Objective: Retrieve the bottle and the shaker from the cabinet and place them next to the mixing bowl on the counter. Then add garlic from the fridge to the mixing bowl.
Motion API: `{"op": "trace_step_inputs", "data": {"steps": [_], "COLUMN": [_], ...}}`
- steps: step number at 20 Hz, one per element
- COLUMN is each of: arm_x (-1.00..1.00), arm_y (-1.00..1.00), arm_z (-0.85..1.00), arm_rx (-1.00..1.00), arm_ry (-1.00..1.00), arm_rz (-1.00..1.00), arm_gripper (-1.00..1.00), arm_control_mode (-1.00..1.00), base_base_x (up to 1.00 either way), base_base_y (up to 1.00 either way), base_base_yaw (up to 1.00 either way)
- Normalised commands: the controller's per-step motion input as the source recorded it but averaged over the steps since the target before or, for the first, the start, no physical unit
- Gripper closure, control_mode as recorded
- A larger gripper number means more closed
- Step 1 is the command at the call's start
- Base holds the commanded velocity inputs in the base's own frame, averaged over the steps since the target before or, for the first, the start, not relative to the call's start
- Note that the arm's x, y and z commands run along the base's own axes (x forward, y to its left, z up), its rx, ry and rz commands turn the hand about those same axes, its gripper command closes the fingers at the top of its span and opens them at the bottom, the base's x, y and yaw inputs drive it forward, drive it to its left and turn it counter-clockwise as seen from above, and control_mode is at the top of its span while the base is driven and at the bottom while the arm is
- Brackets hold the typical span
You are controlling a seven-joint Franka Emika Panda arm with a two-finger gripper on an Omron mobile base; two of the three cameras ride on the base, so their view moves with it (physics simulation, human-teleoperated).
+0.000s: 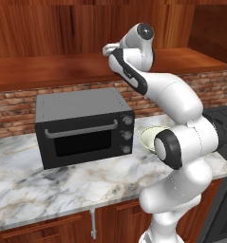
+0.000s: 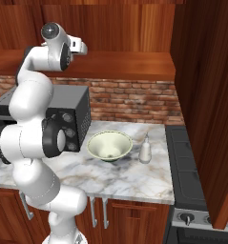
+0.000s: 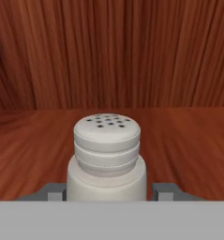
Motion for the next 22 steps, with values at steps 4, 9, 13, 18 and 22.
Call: {"op": "trace_step_inputs", "data": {"steps": [4,9,13,18,22], "arm_x": [0.00,0.00,-0.07,-0.38,-0.41], "arm_y": [0.00,0.00,-0.03,-0.24,-0.45], "arm_z": [0.00,0.00,-0.01,-0.06,0.00], "arm_rx": [0.00,0.00,0.00,0.00,0.00], "arm_ry": [0.00,0.00,-0.06,-0.11,-0.07], "arm_rz": [0.00,0.00,0.00,0.05,0.15], "arm_gripper": [1.00,1.00,1.00,1.00,1.00], "arm_control_mode": [-1.00,-1.00,-1.00,-1.00,-1.00], "base_base_x": [0.00,0.00,0.00,0.00,0.00], "base_base_y": [0.00,0.00,0.00,0.00,0.00], "base_base_yaw": [0.00,0.00,0.00,0.00,0.00]}}
